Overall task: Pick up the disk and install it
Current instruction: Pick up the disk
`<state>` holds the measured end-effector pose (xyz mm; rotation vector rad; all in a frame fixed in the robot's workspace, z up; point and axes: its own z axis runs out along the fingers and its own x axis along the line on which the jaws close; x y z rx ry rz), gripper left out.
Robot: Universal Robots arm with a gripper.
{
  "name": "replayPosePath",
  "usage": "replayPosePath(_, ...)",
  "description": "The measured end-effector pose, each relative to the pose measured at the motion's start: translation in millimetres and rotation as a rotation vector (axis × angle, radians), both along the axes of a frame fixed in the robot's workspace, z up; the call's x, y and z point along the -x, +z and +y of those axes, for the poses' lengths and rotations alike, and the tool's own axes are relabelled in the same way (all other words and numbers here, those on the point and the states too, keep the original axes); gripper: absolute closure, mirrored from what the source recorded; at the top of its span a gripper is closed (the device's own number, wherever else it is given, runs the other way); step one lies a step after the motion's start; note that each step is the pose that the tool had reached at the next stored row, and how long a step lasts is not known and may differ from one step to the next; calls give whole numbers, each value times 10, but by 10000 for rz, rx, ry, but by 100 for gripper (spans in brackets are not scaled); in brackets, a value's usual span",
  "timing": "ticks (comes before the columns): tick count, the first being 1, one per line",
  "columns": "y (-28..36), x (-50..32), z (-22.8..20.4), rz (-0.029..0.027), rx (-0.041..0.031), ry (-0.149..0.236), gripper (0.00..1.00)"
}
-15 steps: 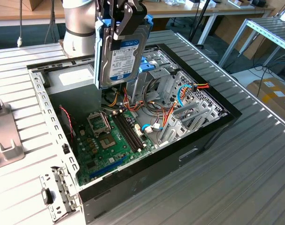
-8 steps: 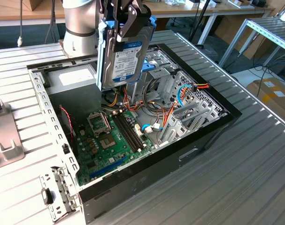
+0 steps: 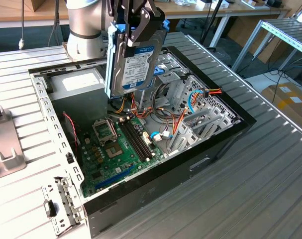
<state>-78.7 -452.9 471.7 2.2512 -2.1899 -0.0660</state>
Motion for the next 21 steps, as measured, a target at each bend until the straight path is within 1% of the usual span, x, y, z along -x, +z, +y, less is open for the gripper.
replayPosePath(2,-1,-14,-12,0,0,0,63)
replayPosePath(6,-6,-73,-51,2,-1,0,63)
replayPosePath(21,-14,-189,-142,6,-1,0,63)
